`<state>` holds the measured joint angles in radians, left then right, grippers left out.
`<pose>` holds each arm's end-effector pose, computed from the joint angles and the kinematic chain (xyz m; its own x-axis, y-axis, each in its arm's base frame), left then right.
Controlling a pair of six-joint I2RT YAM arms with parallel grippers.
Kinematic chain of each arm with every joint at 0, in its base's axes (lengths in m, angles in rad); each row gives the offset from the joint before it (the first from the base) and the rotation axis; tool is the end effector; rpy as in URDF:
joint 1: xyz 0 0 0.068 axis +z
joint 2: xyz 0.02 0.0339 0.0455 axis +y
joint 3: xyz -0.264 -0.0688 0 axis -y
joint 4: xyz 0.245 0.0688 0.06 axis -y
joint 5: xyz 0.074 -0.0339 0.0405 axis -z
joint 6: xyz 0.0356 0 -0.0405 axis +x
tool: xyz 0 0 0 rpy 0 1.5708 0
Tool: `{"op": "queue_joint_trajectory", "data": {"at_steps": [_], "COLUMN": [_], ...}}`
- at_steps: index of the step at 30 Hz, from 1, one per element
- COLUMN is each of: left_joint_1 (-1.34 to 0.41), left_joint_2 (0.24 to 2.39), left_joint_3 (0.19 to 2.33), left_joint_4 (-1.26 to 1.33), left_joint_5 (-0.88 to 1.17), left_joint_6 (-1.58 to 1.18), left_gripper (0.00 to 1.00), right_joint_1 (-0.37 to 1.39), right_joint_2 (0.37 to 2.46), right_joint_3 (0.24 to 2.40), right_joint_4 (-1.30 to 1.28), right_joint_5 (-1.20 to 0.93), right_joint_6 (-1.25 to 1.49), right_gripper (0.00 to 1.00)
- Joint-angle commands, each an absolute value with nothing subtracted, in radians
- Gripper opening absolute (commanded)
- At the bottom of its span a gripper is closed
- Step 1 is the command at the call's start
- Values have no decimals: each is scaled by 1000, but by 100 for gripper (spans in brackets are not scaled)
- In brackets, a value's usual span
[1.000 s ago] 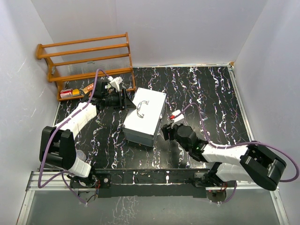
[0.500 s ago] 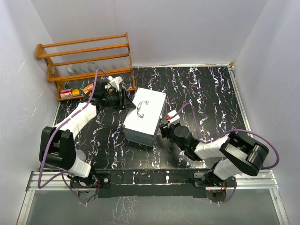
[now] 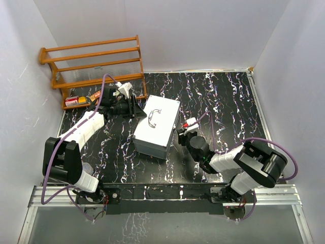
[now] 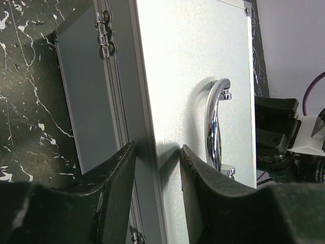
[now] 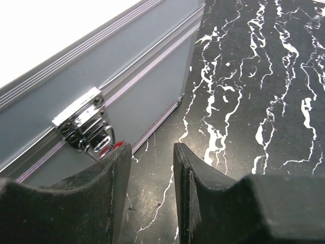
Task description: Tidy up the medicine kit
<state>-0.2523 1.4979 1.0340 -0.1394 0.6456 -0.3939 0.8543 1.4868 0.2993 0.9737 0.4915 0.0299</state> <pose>0.3152 -0.1034 0.2627 -0.7680 -0.1186 -0.6294 0.4163 0.6544 -0.6313 0.1756 0.1761 0.1494 -0.1501 -0.1322 -0.9798 -0.3576 0.9312 -0.0709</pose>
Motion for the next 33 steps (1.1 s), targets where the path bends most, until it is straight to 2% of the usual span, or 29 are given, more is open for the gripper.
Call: {"op": "queue_joint_trajectory", "data": {"at_steps": [1, 14, 26, 33], "left_joint_1": [-255, -255, -256, -256], "left_joint_2": [1547, 1561, 1565, 1569], "left_joint_3": [993, 993, 991, 992], "left_joint_4": [-252, -250, -249, -250], "left_joint_5": [555, 569, 575, 577], "left_joint_6": [-338, -340, -341, -340], "left_gripper": [37, 36, 36, 35], "right_joint_1": [848, 847, 846, 846], "right_joint_2": [1472, 1380, 1419, 1373], "right_joint_3": [316, 268, 296, 276], "right_joint_4": [1076, 1008, 1031, 986], "right_joint_5": [554, 329, 303, 343], "right_joint_6": [52, -7, -33, -40], "right_gripper": [36, 40, 40, 38]}}
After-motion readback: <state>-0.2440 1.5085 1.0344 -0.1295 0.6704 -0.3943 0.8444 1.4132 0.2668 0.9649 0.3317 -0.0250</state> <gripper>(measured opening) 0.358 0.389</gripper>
